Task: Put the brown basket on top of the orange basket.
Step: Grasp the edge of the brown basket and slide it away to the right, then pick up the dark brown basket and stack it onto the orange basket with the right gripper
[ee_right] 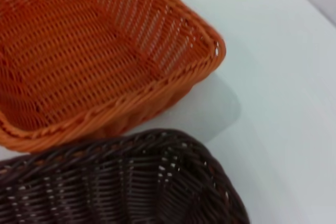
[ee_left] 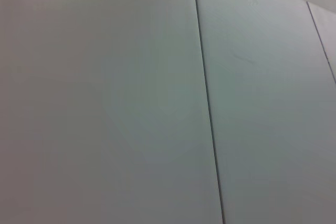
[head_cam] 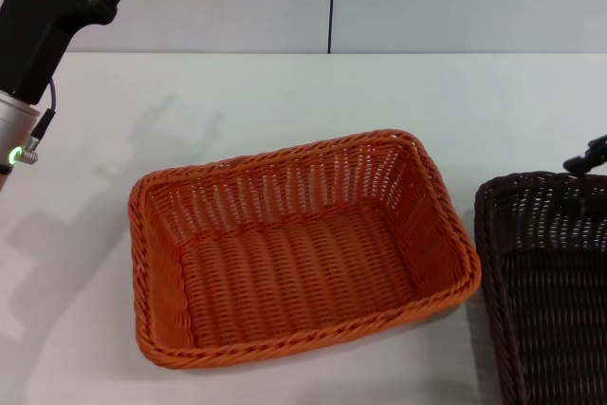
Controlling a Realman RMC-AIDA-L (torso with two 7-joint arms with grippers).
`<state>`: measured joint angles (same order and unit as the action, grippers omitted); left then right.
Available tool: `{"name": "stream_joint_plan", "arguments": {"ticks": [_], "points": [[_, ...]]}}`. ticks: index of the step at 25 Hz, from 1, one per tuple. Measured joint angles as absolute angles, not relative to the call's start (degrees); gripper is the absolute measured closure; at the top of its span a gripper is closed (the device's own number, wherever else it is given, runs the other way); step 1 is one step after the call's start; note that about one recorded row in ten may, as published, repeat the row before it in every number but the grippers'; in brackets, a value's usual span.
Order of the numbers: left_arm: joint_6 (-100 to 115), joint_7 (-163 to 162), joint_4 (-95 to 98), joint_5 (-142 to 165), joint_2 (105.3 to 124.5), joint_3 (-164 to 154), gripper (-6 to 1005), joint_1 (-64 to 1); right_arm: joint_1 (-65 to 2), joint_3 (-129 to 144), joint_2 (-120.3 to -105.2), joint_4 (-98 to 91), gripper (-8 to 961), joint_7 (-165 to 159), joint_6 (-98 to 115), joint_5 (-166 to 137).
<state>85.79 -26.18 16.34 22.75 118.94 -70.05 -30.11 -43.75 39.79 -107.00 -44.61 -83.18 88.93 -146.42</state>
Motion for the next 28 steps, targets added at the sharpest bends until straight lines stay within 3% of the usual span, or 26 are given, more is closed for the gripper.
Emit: {"name": "stream_joint_plan", "arguments": {"ticks": [7,11,21,28], "points": [[85.6,-26.2,16.3,22.8,118.84,-70.1,186,-30.2,-43.8,42.4,-107.13,-40.5,384,-83.1,84.8,-146.5],[85.6,-26.3,16.3,22.8,118.82,-70.0,186,-30.1,-43.2,42.7,-107.98,-41.2,426,-82.9,84.3,-146.5],[85.8,-26.4,15.7,22.8,118.82,-70.1,186,-29.8,-43.0,42.8,-108.26,-42.2,592,-82.6,84.5,-146.5],[85.8,-26.4,15.6,22.8,118.75,-69.9,186,-29.5,-42.0,42.6,-108.14,-45.0,602,-83.0,87.8,-147.3]]}}
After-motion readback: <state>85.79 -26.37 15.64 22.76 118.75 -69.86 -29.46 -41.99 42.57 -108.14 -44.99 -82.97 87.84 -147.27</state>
